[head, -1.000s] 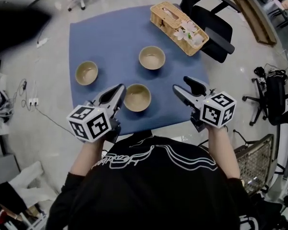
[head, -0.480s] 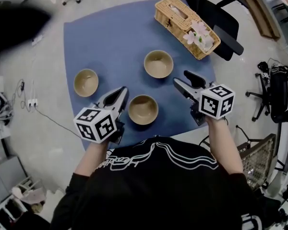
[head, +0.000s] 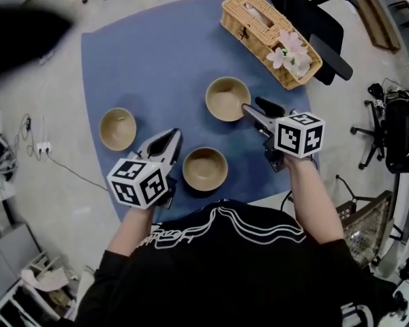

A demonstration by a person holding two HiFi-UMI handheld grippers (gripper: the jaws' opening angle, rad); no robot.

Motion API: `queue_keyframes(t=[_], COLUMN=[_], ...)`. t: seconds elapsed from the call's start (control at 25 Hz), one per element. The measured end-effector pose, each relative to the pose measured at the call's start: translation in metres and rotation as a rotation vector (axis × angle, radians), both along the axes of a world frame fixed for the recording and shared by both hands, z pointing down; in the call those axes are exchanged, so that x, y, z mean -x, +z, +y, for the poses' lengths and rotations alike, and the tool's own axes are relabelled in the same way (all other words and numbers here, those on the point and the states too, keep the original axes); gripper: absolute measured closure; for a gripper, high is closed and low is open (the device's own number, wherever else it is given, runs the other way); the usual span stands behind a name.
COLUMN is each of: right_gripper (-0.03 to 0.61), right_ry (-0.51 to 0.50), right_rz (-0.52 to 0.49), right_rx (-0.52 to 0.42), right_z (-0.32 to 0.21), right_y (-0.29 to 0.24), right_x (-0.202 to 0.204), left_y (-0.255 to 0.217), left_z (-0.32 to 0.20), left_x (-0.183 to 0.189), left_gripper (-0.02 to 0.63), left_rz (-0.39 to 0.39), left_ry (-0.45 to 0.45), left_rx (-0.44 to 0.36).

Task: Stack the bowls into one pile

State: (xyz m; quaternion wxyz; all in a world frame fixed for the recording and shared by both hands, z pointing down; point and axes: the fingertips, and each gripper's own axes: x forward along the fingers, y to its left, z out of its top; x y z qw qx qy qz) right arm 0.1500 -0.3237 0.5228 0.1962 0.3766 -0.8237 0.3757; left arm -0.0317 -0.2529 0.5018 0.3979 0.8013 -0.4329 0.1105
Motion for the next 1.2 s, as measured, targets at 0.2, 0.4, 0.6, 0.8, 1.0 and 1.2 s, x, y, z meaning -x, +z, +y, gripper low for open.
queue_keyframes(t=[0.2,0.4,0.6,0.8,1.0,1.2], right_gripper=[0.373,0.426,0.47,0.511,0.532,0.534], right_ry=[0.034,0.059,0.083,0.106,0.119,0.129], right_rz=[-0.026,-0.05,-0.065,-0.072,-0.083,-0.072], right_rx=[0.035,0.06,0.064,0.052,0.056,0.031], right_z=[-0.015,-0.021,-0.026,-0.031,-0.03,-0.03], right_y=[0.015,0.024,0.024,0.022,0.023,0.018], right_x=[0.003,0.004,0.005,0.003,0.001,0.001], left_y=[0.012,0.022,0.026,0.028,0.028,0.026], left_z=[-0.005,-0.006,-0.007,-0.005,0.001,0.008], left_x=[0.004,0.007,0.01,0.01,0.008,0.012], left_gripper=[0.589,0.589,0.589,0.589,0.589,0.589], left_rz=[-0.003,-0.004,0.007,0.0,-0.012,-0.019], left_ry=[-0.01,-0.015,-0.026,-0.024,-0.023,-0.036], left_rx=[0.031,0.052,0.066,0.069,0.067,0.061])
